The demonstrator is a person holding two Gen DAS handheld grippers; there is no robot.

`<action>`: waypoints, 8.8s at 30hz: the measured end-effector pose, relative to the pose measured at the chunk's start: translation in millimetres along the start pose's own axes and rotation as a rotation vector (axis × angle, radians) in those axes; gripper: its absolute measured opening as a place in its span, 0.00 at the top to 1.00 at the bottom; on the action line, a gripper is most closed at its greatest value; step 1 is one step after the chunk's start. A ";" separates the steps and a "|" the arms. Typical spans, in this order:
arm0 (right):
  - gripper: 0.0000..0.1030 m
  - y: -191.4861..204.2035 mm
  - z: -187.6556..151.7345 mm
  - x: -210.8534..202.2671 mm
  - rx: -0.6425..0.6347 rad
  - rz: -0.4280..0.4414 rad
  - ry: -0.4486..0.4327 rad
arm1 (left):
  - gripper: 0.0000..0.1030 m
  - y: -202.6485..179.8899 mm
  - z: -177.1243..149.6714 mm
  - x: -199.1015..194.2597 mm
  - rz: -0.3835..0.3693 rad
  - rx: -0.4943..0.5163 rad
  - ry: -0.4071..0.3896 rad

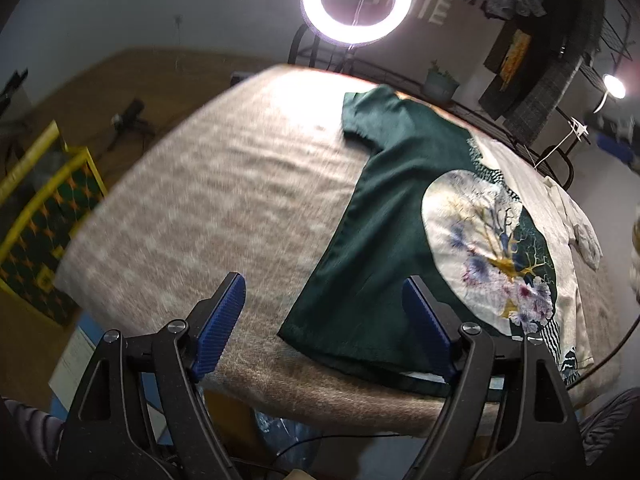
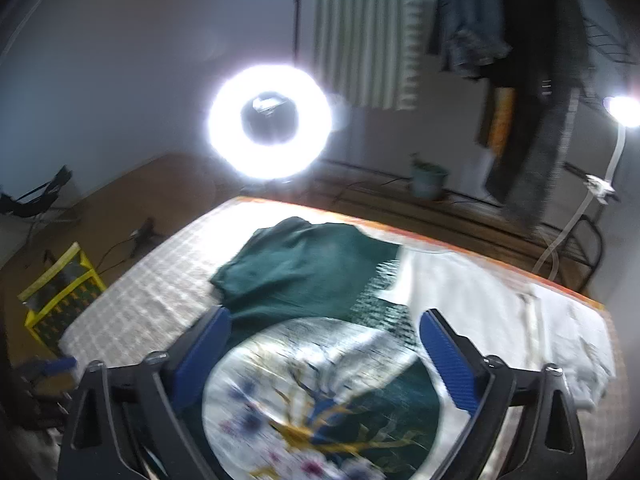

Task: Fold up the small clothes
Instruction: 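Lower the left gripper onto the green side edge and grasp it, then grasp the green fabric near the shoulder with the right gripper while the left gripper holds the edge, then fold the green side over toward the shirt's middle with both grippers, then open, then lift both open grippers and move them to the white side edge, then grasp the white side edge with the left gripper while the right gripper grasps near the shoulder, then fold the white side over toward the middle with both grippers and release, then move both grippers to the hem and grasp it with both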

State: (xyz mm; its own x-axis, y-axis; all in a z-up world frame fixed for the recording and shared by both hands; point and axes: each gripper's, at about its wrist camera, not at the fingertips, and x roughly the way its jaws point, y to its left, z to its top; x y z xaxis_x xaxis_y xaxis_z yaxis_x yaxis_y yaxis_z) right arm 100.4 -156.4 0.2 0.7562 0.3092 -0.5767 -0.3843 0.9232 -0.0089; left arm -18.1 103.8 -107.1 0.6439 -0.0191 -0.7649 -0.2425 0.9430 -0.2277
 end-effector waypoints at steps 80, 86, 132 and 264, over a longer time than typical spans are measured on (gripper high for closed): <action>1.00 -125.5 80.3 292.5 0.255 0.103 0.326 | 0.98 -170.3 -33.3 17.8 -0.405 0.282 0.153; 1.00 -148.0 61.6 302.5 0.258 0.070 0.354 | 0.97 -192.7 -47.8 30.4 -0.416 0.316 0.200; 0.40 -286.5 -62.6 -8.5 0.428 -0.205 0.092 | 0.50 -193.3 -81.8 -59.2 -0.686 0.343 0.178; 0.55 -216.7 -13.6 229.3 0.428 0.027 0.339 | 0.50 -124.4 -21.7 22.4 -0.326 0.202 0.131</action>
State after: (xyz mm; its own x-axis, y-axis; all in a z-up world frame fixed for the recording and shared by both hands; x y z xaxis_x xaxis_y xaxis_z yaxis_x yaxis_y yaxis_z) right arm 349.9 -288.6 -141.2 0.5090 0.3091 -0.8034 -0.0978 0.9480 0.3027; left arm 10.8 -21.2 -109.0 0.5625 -0.3576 -0.7455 0.1146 0.9267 -0.3580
